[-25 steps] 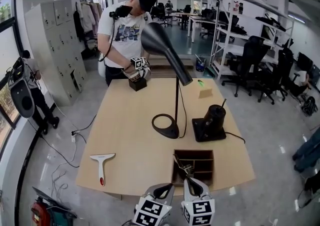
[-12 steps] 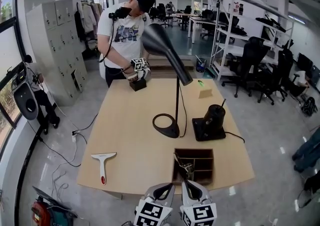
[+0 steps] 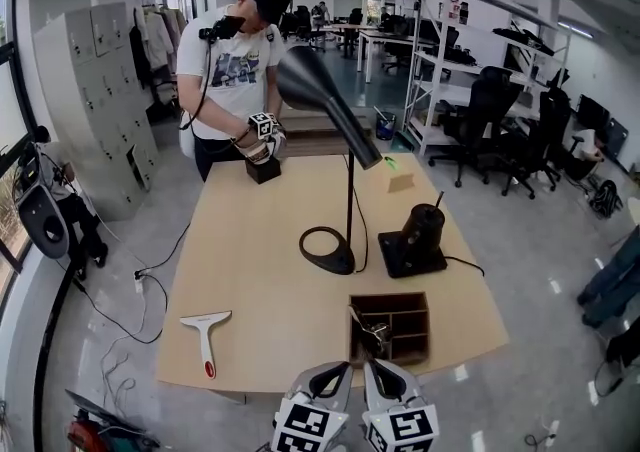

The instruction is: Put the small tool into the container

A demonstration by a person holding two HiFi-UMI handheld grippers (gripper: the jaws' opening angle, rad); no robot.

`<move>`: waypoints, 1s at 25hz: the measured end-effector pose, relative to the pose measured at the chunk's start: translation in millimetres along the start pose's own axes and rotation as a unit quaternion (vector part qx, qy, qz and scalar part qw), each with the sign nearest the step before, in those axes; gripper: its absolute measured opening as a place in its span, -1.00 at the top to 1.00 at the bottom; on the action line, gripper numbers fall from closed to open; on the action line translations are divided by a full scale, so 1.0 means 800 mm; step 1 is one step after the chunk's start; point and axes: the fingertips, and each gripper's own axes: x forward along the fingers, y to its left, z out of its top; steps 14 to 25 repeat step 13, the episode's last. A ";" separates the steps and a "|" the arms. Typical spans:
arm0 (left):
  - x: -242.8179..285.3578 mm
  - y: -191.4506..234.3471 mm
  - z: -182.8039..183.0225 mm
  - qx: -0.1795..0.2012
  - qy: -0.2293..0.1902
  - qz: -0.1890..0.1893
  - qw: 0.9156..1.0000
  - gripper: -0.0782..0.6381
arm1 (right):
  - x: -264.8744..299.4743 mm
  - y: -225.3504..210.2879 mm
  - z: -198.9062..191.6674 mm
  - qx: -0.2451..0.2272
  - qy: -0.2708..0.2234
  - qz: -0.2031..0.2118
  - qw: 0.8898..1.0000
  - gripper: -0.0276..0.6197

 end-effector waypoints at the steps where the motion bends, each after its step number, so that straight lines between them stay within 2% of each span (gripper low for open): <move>1: -0.001 0.002 0.001 -0.001 -0.001 -0.001 1.000 0.75 | 0.000 0.001 0.001 0.000 0.001 -0.003 1.000 0.90; 13: -0.031 0.009 -0.001 -0.005 -0.004 -0.014 1.000 0.75 | -0.009 0.035 0.004 0.003 0.003 -0.011 1.000 0.90; 25: -0.031 0.009 -0.001 -0.005 -0.004 -0.014 1.000 0.75 | -0.009 0.035 0.004 0.003 0.003 -0.011 1.000 0.90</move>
